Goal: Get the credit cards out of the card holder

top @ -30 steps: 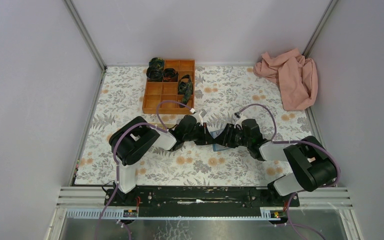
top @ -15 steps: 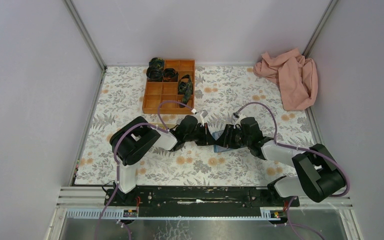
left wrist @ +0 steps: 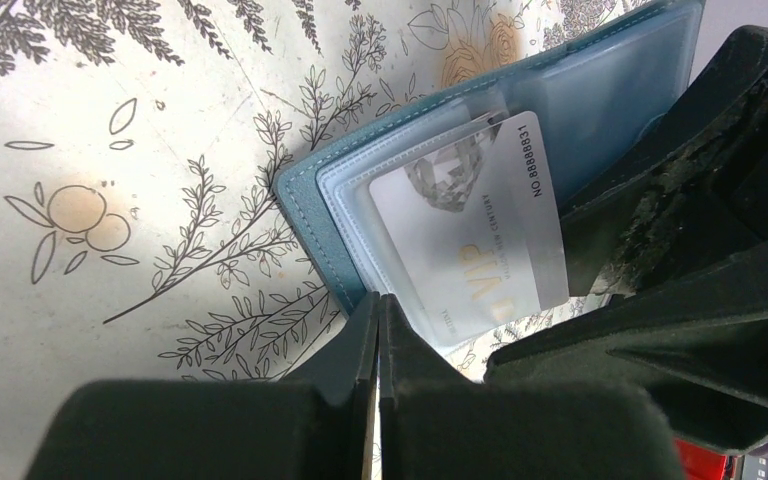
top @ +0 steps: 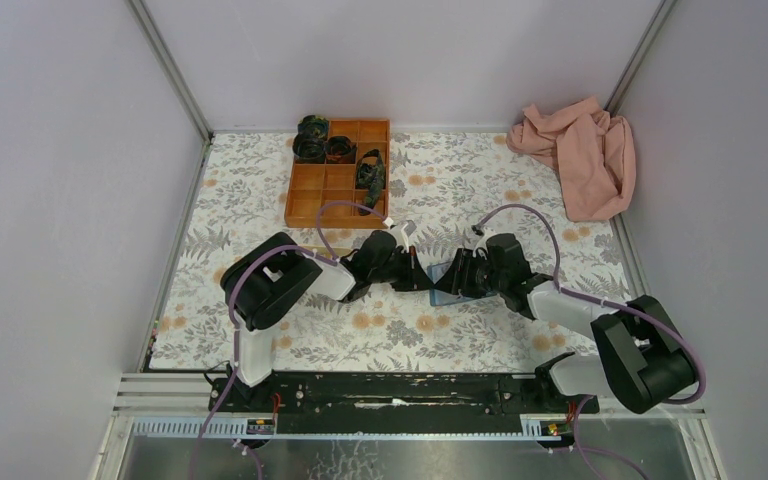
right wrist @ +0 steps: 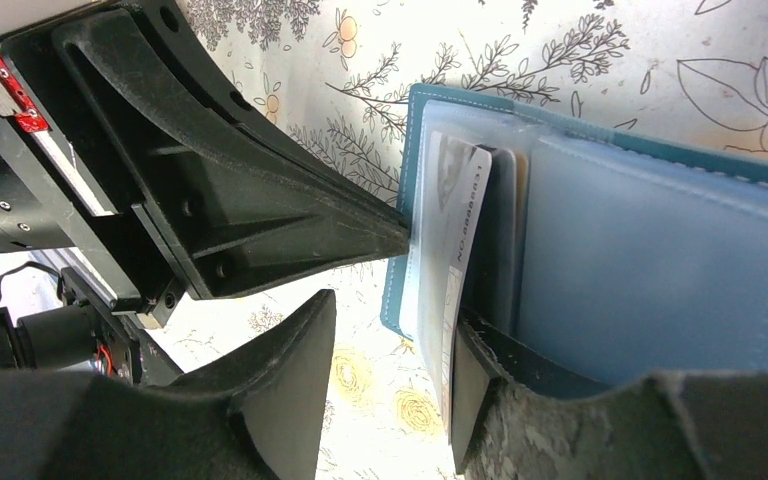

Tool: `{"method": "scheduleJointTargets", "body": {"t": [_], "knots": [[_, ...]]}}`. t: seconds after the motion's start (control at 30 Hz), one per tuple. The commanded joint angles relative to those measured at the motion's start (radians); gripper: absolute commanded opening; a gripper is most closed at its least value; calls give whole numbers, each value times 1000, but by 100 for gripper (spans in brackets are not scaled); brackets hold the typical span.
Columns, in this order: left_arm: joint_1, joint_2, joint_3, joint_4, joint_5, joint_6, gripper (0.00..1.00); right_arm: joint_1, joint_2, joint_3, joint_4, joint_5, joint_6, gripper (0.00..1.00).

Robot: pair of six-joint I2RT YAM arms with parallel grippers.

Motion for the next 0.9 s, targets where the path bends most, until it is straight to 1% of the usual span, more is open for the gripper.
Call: {"method": "scheduleJointTargets", "body": {"t": [0.0, 0.37, 0.87], "knots": [[0, 34, 5, -62, -23, 22, 0, -21, -27, 28, -40, -2, -32, 49], [-1, 38, 8, -61, -16, 19, 0, -49, -56, 39, -80, 0, -49, 48], [-1, 41, 11, -66, -16, 21, 0, -124, -103, 52, -136, -11, -83, 47]]}}
